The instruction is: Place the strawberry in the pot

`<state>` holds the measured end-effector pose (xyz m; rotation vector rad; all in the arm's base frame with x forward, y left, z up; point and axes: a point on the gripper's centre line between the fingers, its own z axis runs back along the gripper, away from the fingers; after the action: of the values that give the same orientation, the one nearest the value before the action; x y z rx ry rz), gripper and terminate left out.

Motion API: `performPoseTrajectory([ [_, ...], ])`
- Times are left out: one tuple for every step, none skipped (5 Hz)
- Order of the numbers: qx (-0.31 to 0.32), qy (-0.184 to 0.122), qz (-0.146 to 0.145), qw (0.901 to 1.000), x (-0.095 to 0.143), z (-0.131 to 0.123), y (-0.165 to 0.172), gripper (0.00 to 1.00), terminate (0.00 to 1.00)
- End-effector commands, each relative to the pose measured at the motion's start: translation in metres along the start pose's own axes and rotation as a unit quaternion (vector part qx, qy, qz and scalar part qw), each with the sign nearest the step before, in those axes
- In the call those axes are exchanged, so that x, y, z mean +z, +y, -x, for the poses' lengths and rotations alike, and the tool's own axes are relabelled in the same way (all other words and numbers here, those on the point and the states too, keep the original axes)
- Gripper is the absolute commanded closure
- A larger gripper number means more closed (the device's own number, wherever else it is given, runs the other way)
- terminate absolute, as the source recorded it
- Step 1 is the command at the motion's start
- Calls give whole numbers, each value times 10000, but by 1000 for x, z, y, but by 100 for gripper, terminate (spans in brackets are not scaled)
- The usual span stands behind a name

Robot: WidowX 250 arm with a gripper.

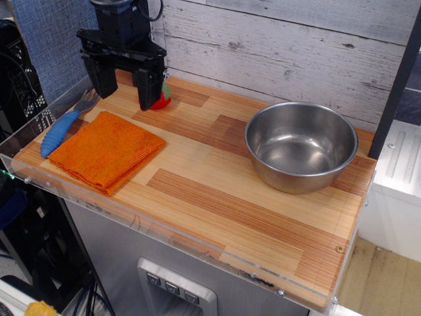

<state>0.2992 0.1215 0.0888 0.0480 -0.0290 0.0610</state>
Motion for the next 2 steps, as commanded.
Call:
performPoseTrajectory([
  [197, -227, -218, 9993, -22, -61, 13, 0, 0],
  [245, -216, -311, 9990, -31, -81, 13, 0, 0],
])
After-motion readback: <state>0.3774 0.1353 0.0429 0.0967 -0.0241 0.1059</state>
